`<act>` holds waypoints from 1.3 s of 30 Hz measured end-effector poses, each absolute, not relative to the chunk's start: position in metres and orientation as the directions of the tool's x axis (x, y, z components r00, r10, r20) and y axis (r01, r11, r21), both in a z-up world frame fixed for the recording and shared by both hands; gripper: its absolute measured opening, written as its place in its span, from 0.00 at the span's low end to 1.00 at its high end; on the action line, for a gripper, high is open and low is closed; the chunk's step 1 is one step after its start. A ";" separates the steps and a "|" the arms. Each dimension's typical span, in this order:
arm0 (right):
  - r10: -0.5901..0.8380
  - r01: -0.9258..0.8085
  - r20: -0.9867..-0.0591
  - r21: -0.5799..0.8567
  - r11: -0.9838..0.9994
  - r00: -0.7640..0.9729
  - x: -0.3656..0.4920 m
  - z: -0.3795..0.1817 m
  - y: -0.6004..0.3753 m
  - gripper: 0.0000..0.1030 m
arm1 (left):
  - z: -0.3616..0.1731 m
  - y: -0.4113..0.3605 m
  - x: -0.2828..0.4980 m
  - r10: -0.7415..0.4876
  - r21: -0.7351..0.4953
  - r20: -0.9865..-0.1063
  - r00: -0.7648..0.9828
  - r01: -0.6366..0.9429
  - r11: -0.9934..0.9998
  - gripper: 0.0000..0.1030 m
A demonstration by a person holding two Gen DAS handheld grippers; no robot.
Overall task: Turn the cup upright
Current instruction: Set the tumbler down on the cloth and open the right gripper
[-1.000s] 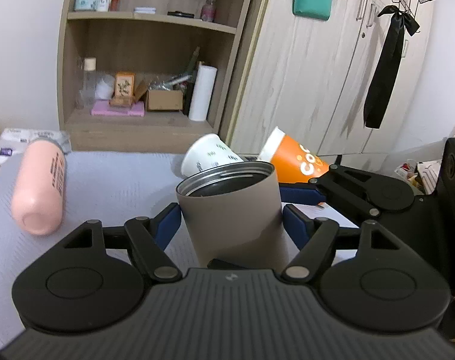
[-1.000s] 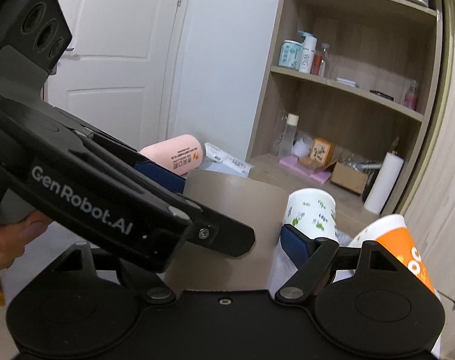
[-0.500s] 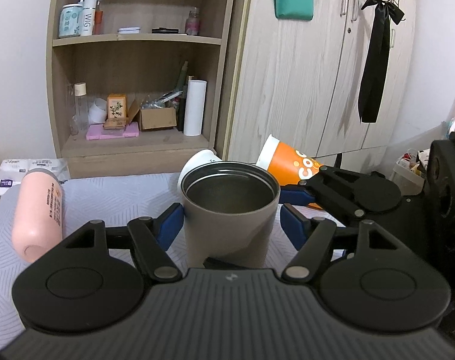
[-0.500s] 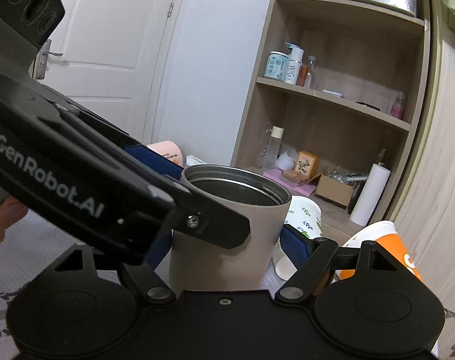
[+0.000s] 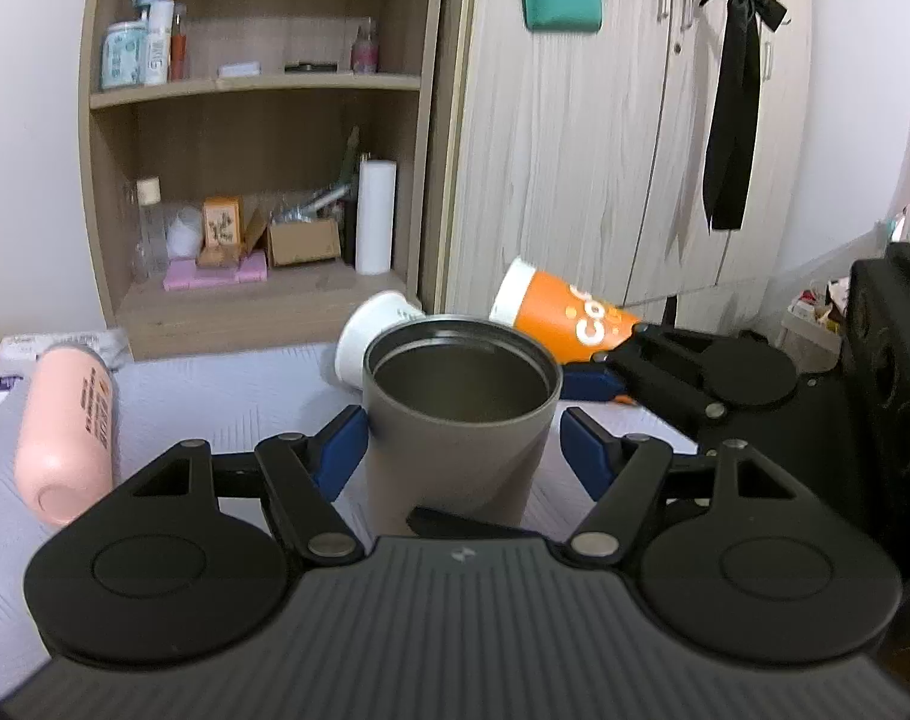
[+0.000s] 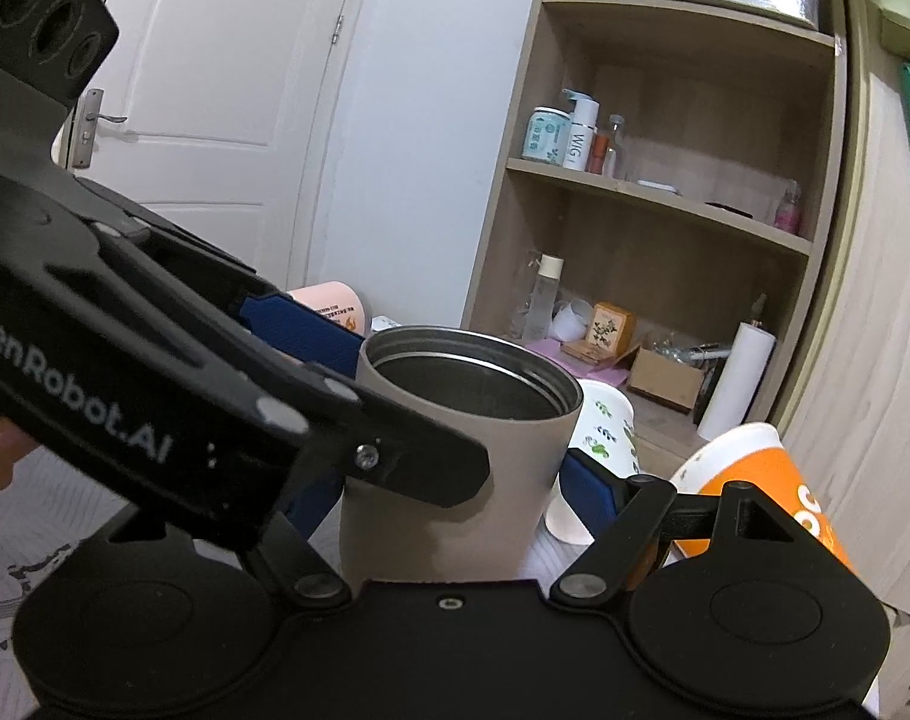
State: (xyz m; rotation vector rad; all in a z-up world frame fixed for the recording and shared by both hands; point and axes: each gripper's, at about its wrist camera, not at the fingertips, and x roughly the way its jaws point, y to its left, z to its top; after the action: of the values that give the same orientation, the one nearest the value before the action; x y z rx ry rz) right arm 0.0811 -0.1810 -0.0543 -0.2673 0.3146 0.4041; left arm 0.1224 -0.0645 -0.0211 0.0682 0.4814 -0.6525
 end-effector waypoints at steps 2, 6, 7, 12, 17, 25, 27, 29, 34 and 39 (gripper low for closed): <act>0.342 -0.422 -0.347 -0.188 0.887 0.873 0.080 -0.055 -0.182 0.80 | -0.027 -0.067 0.127 -0.557 -0.107 -0.483 0.676 0.586 0.803 0.67; 0.337 -0.413 -0.334 -0.189 0.891 0.880 0.079 -0.057 -0.181 0.80 | -0.032 -0.064 0.126 -0.564 -0.130 -0.465 0.683 0.577 0.806 0.67; 0.335 -0.411 -0.333 -0.189 0.892 0.881 0.079 -0.057 -0.181 0.80 | -0.033 -0.063 0.125 -0.564 -0.133 -0.463 0.684 0.575 0.807 0.67; 0.315 -0.387 -0.326 -0.185 0.903 0.891 0.068 -0.054 -0.179 0.86 | -0.032 -0.059 0.119 -0.555 -0.134 -0.453 0.698 0.562 0.816 0.67; 0.248 -0.317 -0.325 -0.178 0.932 0.913 0.052 -0.056 -0.171 0.87 | -0.034 -0.046 0.114 -0.533 -0.179 -0.464 0.707 0.515 0.838 0.70; 0.205 -0.251 -0.307 -0.120 0.960 0.929 0.014 -0.049 -0.179 0.87 | -0.026 -0.025 0.084 -0.514 -0.195 -0.453 0.729 0.481 0.855 0.71; 0.195 -0.231 -0.301 -0.091 0.969 0.934 0.006 -0.045 -0.183 0.87 | -0.022 -0.022 0.075 -0.512 -0.199 -0.437 0.739 0.476 0.857 0.74; 0.170 -0.202 -0.308 -0.075 0.976 0.936 -0.002 -0.041 -0.186 0.87 | -0.018 -0.020 0.066 -0.506 -0.200 -0.433 0.746 0.467 0.861 0.74; 0.131 -0.155 -0.291 -0.060 0.986 0.948 -0.034 -0.026 -0.193 0.87 | -0.007 -0.012 0.042 -0.466 -0.195 -0.406 0.786 0.424 0.885 0.75; 0.104 -0.123 -0.251 -0.062 0.990 0.962 -0.058 -0.014 -0.194 0.87 | 0.002 -0.007 0.017 -0.385 -0.144 -0.388 0.837 0.358 0.923 0.75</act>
State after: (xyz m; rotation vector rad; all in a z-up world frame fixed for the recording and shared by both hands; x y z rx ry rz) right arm -0.0578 -0.1941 -0.0140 -0.0770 0.2503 0.1154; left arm 0.0175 -0.0073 0.0018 -0.0671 0.4241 -0.3935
